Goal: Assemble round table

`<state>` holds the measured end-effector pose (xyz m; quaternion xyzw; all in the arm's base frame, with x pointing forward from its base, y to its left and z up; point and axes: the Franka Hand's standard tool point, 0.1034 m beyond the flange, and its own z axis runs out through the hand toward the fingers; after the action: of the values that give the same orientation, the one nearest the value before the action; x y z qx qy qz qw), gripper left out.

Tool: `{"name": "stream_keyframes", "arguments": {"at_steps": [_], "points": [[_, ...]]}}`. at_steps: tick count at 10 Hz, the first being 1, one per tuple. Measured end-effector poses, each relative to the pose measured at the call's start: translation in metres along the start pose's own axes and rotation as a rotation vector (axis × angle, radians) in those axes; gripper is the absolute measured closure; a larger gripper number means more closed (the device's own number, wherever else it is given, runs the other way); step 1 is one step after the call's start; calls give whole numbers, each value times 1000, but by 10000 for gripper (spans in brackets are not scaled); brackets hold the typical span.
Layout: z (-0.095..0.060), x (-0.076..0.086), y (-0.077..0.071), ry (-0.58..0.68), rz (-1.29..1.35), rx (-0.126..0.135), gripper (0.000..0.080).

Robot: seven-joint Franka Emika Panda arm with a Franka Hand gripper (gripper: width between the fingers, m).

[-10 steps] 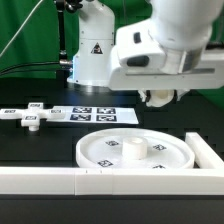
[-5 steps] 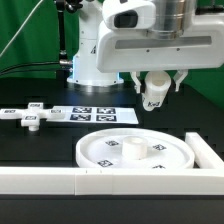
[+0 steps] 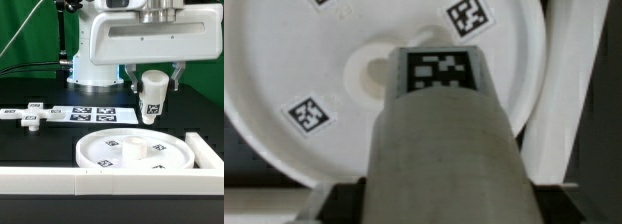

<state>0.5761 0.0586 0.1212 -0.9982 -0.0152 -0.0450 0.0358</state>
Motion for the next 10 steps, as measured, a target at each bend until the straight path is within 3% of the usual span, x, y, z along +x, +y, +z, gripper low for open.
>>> {"name": "stream_keyframes", "arguments": {"at_steps": [2, 5, 10], "points": [[-6, 13, 4, 129, -36, -9, 390], [-5, 13, 7, 329, -41, -27, 390], [5, -4, 16, 327, -85, -47, 390]]}}
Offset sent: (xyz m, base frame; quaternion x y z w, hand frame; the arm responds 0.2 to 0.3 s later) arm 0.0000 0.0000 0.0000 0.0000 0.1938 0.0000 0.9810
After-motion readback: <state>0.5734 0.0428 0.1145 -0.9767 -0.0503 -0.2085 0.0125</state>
